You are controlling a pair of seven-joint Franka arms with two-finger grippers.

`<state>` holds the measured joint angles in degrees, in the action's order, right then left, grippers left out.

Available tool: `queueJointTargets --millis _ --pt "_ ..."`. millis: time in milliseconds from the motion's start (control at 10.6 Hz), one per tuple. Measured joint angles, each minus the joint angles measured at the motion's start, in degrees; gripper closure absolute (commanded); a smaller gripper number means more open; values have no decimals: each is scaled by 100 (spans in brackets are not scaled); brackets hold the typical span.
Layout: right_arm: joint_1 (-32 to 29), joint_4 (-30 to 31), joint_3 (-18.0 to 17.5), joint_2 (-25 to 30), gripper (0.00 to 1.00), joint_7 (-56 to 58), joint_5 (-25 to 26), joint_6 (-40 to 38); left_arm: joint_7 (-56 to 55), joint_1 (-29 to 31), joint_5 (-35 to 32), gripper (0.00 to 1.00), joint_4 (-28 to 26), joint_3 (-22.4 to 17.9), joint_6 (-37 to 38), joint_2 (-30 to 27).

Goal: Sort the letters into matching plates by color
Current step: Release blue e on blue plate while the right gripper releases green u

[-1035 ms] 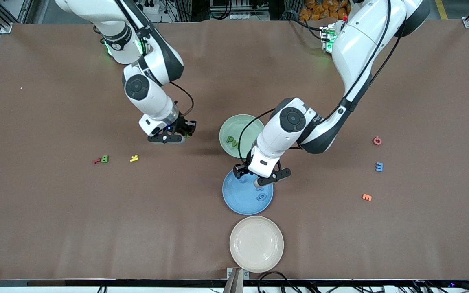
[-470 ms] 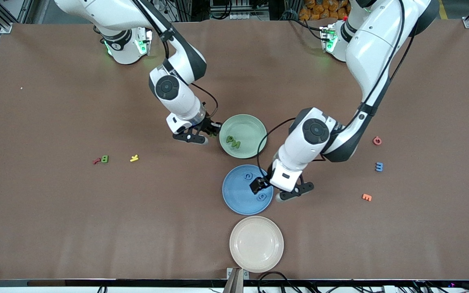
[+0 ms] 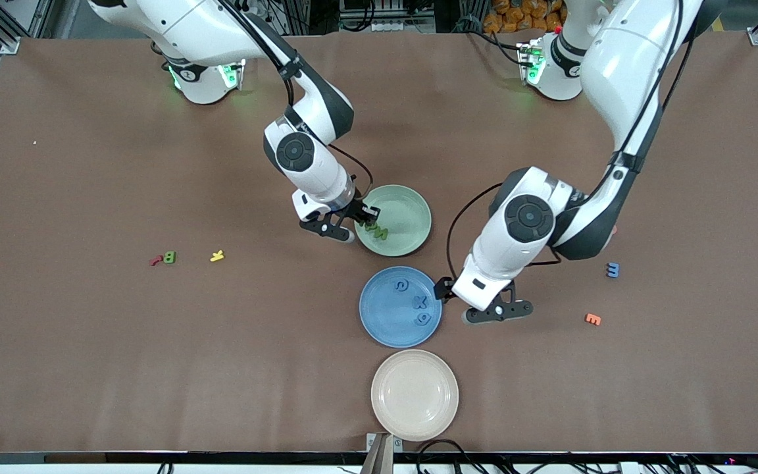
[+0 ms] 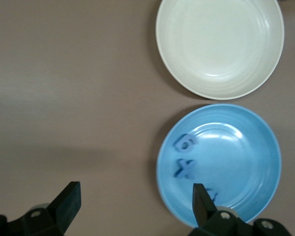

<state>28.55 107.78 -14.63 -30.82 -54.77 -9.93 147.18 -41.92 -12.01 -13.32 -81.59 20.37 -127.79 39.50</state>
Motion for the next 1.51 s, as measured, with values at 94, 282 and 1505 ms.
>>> queueJointTargets --millis 94,282,1505 --pt "7 -79 0 -72 73 -116 5 0 284 71 0 0 10 1 311 -151" --pt "19 -201 -1 -172 59 -397 15 0 847 237 14 0 20 6 938 -486" --pt "-103 -277 -35 -257 44 -1078 800 -491 1638 970 1131 0 -1279 1 2458 -2200"
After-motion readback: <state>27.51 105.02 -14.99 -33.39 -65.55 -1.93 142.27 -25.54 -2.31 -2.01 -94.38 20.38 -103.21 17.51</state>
